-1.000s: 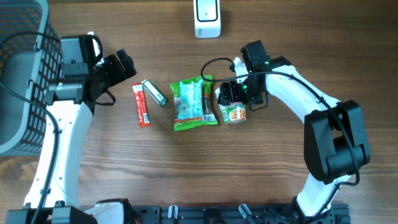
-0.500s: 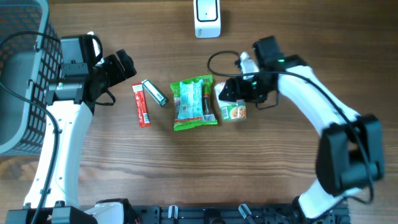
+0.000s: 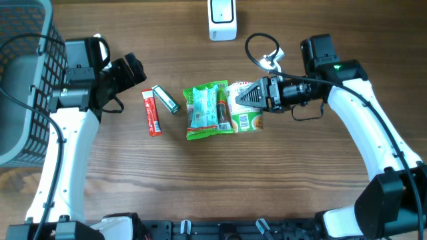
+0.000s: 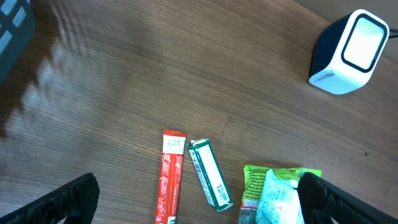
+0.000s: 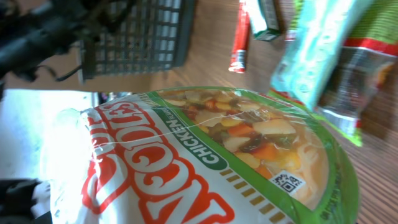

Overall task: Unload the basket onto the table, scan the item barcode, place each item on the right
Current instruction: 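Lift the noodle cup and carry it up toward the white scanner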

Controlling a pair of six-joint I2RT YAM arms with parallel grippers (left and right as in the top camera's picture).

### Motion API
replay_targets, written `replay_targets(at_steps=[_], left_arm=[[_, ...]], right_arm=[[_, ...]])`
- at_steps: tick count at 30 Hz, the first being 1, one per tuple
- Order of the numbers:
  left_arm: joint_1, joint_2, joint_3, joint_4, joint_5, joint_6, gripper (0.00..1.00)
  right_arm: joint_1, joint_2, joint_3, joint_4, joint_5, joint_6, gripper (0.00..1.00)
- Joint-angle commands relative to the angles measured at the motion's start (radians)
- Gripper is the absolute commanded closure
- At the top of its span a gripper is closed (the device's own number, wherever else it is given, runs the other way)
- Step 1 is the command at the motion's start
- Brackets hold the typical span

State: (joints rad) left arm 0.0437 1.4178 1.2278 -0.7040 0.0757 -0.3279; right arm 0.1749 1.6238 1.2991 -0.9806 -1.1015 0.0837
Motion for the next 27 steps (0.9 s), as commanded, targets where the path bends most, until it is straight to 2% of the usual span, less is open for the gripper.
replay_targets(at_steps=[1,18,20,24,27], left_arm=[[0.003,0.004,0.003,0.000,-0.006,0.006,0.00],[0.003,0.004,0.003,0.000,-0.006,0.006,0.00],[0.003,0.004,0.003,0.000,-0.006,0.006,0.00],[0.003,0.004,0.003,0.000,-0.006,0.006,0.00],[0.003,0.004,0.003,0.000,-0.006,0.006,0.00]], right_arm=[[0.000,-0.010,0.018,-0.001,-0.093,-0.039,0.28],[0.000,-0.013,0.019,0.047,-0.027,-0.021,0.27],[0.000,-0.016,0.034,0.044,0.035,0.014,0.28],[0.002,-0.020,0.133,0.010,0.149,0.051,0.30],[0.006,-0.019,0.292,-0.084,0.295,0.066,0.32]])
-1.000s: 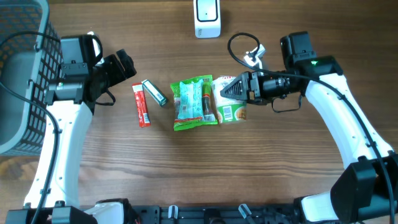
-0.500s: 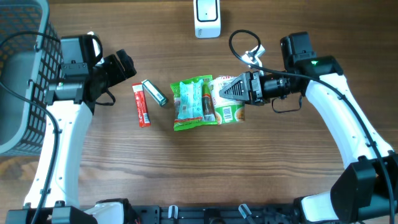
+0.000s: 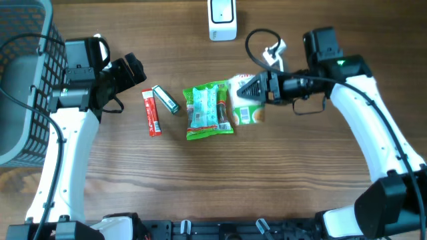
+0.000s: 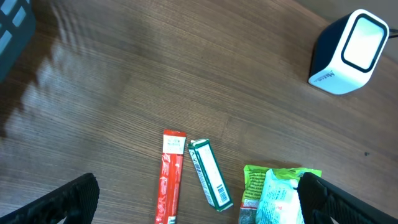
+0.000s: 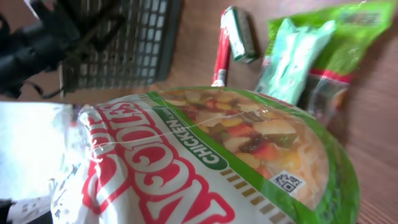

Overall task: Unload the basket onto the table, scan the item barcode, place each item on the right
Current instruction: 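Lift the noodle cup and carry it up toward the white scanner, then hold the noodle cup label in front of the scanner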

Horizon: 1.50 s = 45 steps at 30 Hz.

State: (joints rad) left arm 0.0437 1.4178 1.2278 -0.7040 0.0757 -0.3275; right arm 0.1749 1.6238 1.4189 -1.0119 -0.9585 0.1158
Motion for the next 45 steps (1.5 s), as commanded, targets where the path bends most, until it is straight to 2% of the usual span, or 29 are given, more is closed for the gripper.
replay_targets(at_steps=[1,5,8,13,20,30,40,45], left_arm=[[0.003,0.004,0.003,0.000,-0.006,0.005,0.00],[0.003,0.004,0.003,0.000,-0.006,0.006,0.00],[0.003,0.004,0.003,0.000,-0.006,0.005,0.00],[0.003,0.004,0.003,0.000,-0.006,0.005,0.00],[0.003,0.004,0.003,0.000,-0.006,0.005,0.00],[0.003,0.004,0.003,0.000,-0.006,0.005,0.00],[0.003,0.004,0.003,0.000,-0.006,0.005,0.00],[0.003,0.004,0.003,0.000,-0.006,0.005,0.00]], right_arm=[[0.012,-0.019,0.231,-0.089,0.223,0.044,0.32],[0.057,0.005,0.495,-0.214,0.428,0.053,0.32],[0.099,0.056,0.694,-0.256,0.538,0.080,0.37],[0.171,0.158,0.869,-0.193,0.751,0.082,0.39],[0.320,0.352,0.872,0.074,1.140,-0.073,0.38],[0.417,0.674,0.872,0.476,1.600,-0.511,0.38],[0.415,0.895,0.870,0.916,1.700,-0.832,0.41],[0.414,0.977,0.870,1.083,1.769,-0.989,0.37]])
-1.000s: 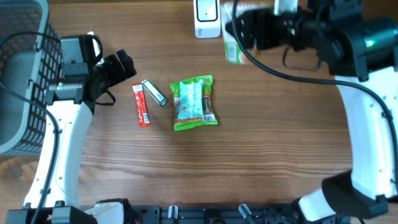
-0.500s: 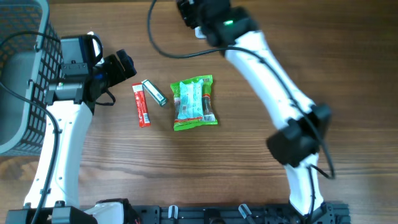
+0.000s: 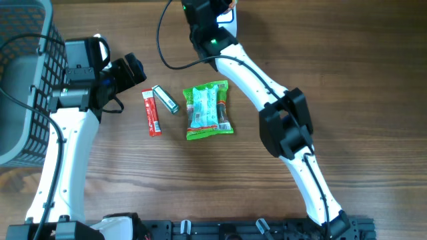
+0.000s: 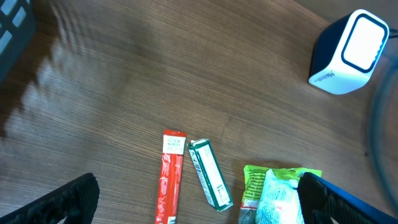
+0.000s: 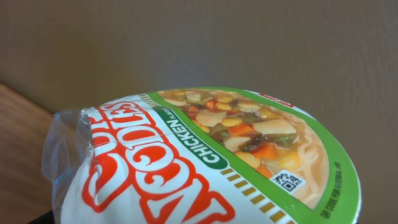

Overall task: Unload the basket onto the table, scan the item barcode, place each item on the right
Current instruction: 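Hold the noodle cup label in front of the scanner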

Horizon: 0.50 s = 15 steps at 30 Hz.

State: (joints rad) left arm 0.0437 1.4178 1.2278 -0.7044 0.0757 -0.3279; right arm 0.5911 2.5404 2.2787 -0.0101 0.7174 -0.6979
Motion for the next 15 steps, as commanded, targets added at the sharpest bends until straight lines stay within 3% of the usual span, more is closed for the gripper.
replay_targets(at_steps=[1,15], left_arm=[[0.003,0.004,0.003,0.000,-0.006,0.006,0.00],[0.003,0.004,0.003,0.000,-0.006,0.006,0.00]], right_arm=[[-0.003,0.072,0.010,0.103,0.098,-0.196,0.36],[-0.008,0.181,0.010,0.300,0.052,-0.416,0.36]])
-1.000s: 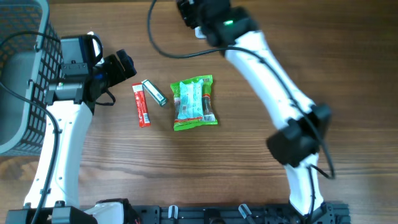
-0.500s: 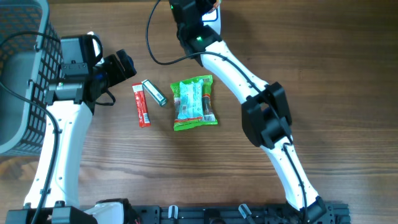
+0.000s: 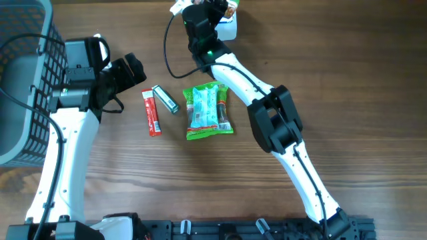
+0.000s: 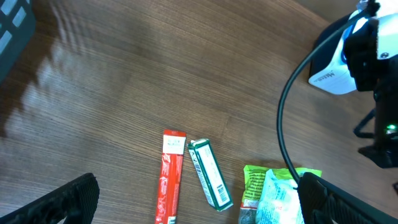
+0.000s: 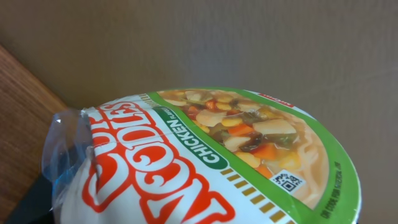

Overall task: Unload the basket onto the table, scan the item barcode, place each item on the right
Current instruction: 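Hold the noodle cup label in front of the scanner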

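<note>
A cup of chicken noodles (image 5: 205, 162), white with red letters and a green rim, fills the right wrist view and hides the fingers that hold it. My right gripper (image 3: 215, 9) is shut on it at the table's far edge, right over the white barcode scanner (image 3: 227, 29). In the left wrist view the scanner (image 4: 329, 62) is partly covered by the right arm's black wrist (image 4: 376, 56). My left gripper (image 3: 131, 69) hangs open and empty at the left, its fingers (image 4: 68, 199) spread wide.
A red stick pack (image 3: 152, 112), a small green box (image 3: 165, 99) and a green snack bag (image 3: 209, 111) lie mid-table. A grey mesh basket (image 3: 20, 80) stands at the far left. A beige wall (image 5: 249, 43) rises behind the table.
My right wrist has shifted a little nearer and now shows in front of the scanner in the left wrist view. More of the table edge shows behind the cup. The left arm has not moved.
My right gripper first held the noodle cup low beside the green snack bag at mid-table. Then the cup was a little farther back and higher. Later it was at the far edge by the scanner, facing the wall, where it is still held now.
</note>
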Controlling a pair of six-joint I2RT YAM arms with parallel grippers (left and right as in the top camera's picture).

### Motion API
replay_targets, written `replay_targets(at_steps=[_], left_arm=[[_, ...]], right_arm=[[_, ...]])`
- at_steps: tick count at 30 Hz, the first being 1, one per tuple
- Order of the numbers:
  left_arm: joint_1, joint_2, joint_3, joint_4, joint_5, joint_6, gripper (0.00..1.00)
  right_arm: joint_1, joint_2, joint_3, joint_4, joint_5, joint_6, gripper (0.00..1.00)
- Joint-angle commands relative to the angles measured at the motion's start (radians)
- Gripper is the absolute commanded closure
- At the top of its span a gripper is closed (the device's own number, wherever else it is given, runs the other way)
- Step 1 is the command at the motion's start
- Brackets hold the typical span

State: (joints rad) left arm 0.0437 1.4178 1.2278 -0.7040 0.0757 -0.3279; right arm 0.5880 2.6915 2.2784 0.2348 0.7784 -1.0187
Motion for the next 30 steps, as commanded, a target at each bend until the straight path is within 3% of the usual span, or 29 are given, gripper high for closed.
replay_targets(at_steps=[1,23,30], left_arm=[[0.003,0.004,0.003,0.000,-0.006,0.006,0.00],[0.003,0.004,0.003,0.000,-0.006,0.006,0.00],[0.003,0.004,0.003,0.000,-0.006,0.006,0.00]], right_arm=[[-0.005,0.034,0.010,0.077,-0.010,-0.113,0.36],[-0.035,0.051,0.006,0.186,-0.027,-0.069,0.36],[-0.021,-0.082,0.006,0.136,0.042,0.003,0.36]])
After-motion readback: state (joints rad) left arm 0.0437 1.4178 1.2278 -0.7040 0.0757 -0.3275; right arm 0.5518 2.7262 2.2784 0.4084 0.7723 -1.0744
